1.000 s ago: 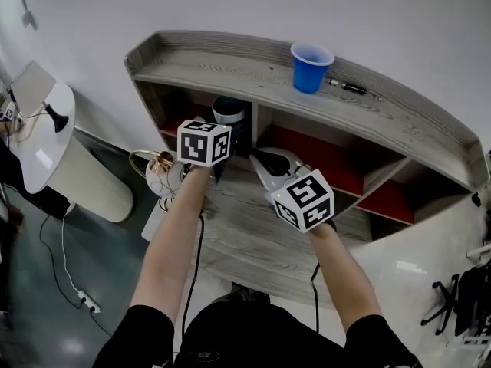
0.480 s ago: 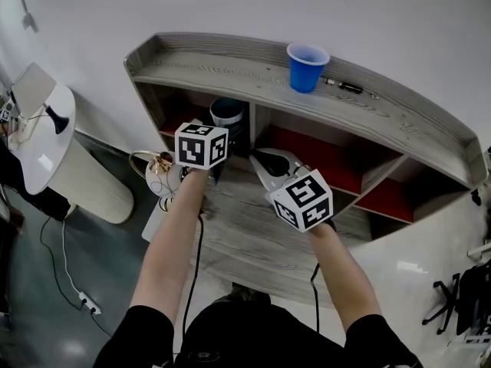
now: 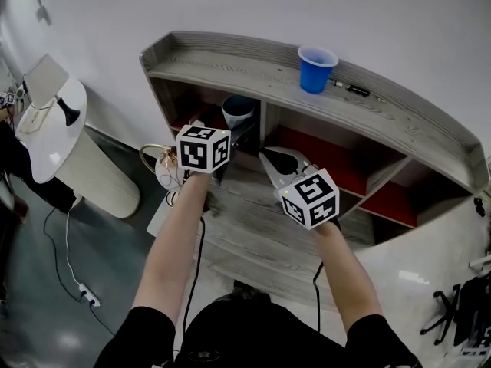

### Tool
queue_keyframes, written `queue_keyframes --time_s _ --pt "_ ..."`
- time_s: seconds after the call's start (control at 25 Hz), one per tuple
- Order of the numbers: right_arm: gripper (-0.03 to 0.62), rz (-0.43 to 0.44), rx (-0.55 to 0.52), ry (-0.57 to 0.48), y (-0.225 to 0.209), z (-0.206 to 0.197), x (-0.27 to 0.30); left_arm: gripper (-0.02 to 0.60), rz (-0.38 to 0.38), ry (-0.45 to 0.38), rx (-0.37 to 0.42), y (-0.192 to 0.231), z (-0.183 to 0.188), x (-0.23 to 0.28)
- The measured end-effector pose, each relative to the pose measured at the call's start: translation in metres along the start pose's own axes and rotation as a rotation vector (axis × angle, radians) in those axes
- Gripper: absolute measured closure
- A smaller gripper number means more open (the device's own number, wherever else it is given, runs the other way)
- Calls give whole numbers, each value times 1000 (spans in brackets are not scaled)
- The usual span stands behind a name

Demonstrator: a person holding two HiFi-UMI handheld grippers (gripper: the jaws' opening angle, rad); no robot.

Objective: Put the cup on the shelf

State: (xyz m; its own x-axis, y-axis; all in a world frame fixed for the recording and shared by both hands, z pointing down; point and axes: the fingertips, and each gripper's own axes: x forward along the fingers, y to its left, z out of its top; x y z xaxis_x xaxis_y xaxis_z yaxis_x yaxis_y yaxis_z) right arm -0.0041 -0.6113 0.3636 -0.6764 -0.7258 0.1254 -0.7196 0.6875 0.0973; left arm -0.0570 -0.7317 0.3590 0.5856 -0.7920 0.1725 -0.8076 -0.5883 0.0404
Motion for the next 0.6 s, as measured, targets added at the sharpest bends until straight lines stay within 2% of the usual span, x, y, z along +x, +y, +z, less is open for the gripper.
queue_keyframes --time_s 0.4,0.52,0.6 --pt "583 -16 8 -12 -5 5 -12 116 9 -92 5 -7 19 -63" --pt "583 -20 7 -11 -4 5 -16 205 -4 -120 7 -13 20 -82" --pt "583 -19 8 -11 0 5 -17 241 -13 -117 20 -19 14 -91"
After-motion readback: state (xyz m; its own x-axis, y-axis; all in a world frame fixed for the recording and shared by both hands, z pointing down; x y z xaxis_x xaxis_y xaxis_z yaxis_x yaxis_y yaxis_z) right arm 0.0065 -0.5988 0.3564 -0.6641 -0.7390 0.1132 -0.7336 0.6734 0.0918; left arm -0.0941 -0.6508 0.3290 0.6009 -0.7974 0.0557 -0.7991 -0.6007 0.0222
